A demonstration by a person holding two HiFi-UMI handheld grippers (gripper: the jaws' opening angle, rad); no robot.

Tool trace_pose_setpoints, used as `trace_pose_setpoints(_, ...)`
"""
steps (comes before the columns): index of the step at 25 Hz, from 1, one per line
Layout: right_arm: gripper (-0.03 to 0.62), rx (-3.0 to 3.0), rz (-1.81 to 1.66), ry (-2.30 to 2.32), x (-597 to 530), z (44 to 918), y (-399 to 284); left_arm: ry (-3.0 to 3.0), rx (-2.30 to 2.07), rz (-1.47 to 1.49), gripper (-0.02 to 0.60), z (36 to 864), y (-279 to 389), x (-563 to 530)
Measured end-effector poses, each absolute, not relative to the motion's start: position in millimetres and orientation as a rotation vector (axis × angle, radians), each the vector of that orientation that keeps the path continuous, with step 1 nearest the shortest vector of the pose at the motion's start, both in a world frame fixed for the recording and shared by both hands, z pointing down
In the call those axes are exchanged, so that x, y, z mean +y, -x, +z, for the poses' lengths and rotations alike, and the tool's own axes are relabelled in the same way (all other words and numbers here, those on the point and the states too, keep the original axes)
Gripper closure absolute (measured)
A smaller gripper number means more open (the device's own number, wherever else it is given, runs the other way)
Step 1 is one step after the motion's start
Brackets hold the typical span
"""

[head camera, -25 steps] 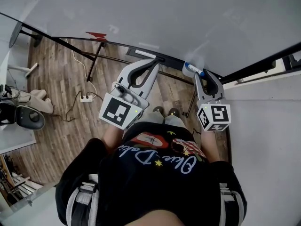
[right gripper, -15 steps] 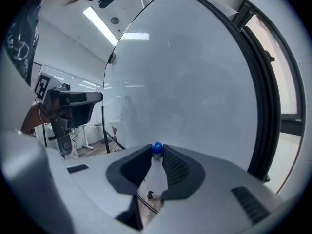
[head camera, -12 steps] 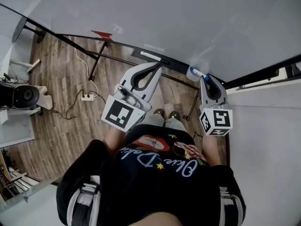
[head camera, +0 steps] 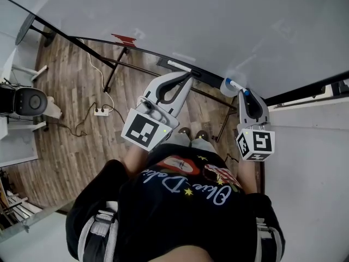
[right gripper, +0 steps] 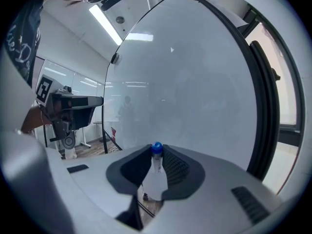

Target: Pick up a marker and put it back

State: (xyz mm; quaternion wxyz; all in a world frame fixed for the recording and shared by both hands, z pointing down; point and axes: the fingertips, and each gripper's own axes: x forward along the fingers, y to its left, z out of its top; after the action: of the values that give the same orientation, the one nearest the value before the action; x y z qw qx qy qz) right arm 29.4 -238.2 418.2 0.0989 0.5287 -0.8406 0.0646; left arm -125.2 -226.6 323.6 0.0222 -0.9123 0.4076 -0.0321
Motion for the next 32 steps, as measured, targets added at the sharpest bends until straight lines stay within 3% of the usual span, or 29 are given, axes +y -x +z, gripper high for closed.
trace_pose_setpoints(32,0.526,-2.505,0.015,-1.682,-199,331,-50,2.892,1.170,-0.015,0.578,325,117,-228)
